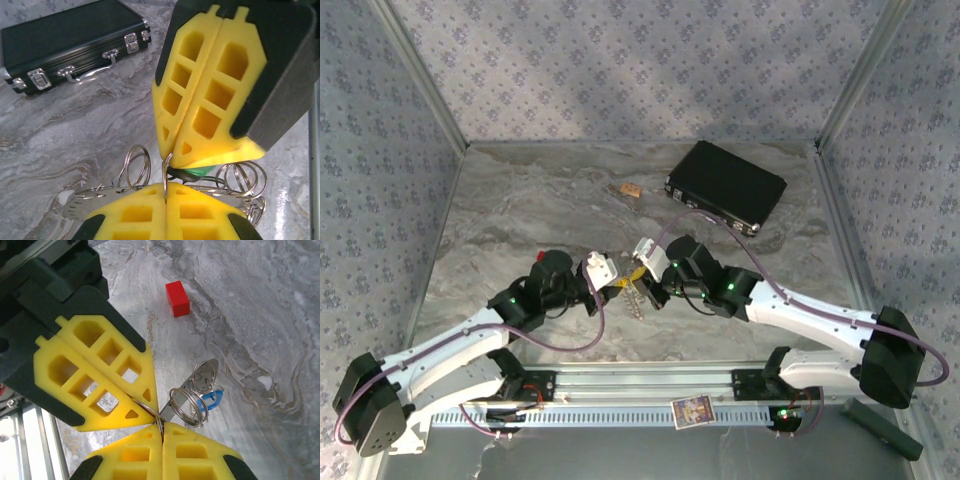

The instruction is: Put the keys on the keyring

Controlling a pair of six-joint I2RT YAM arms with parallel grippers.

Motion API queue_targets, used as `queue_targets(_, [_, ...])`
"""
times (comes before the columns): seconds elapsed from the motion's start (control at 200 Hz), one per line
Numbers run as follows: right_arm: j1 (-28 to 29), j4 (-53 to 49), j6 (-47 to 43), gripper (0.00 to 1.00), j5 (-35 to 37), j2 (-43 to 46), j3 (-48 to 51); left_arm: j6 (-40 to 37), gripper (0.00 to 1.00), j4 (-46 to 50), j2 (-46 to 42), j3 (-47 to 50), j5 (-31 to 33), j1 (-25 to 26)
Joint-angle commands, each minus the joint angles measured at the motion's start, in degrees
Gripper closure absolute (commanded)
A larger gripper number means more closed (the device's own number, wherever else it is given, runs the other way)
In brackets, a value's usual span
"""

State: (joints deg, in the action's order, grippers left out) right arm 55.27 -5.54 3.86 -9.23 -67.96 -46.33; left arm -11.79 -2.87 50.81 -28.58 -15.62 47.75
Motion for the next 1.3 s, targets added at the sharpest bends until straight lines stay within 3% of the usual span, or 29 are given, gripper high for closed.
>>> queue_targets(0.0, [-1.15,2.75,8.52,1.0,1.42,-0.76,0.14,-3.73,1.0,-4.57,-2.35,1.25,1.1,1.52])
queue_targets(0.275, [-2.18,5.03,15.3,1.0,1.26,-1.03,1.72,-5.26,1.0,-7.73,-4.9,3.85,4.92,2.58])
queue_targets(0.645, [-2.52,6.14,18.27,1.0,-2.08,-2.78,2.09,-5.61,1.0,-10.34,-5.05,5.68,5.33,2.69])
queue_targets(0.71, [-3.16,4.48,17.0,0.83,-2.45,-2.73,1.8,-5.69,1.0,-10.7,-5.19,5.89,5.11,2.65])
queue_targets(0.825, [-4.94,0.41,11.46,0.64,-3.76,-0.98,0.36,-5.61,1.0,-10.71,-5.33,5.85,4.11,2.73])
queue_targets(0.924, [-6.41,-3.03,3.01,0.54,-4.98,1.8,-0.77,-5.11,1.0,-11.25,-5.55,6.18,2.57,2.68])
queue_targets(1.089, [-7.41,-3.02,-14.53,0.54,-8.45,6.15,1.8,-3.6,1.0,-14.43,-6.2,8.07,-1.28,2.66])
queue_targets(1.194, [-6.75,-1.59,-25.96,0.57,-17.15,8.54,4.48,-3.65,1.0,-15.58,-5.87,8.89,-3.9,2.63])
queue_targets(1.294, [-5.78,-0.72,-28.49,0.63,-18.31,9.39,5.42,-4.73,1.0,-16.42,-5.57,9.39,-4.47,2.68])
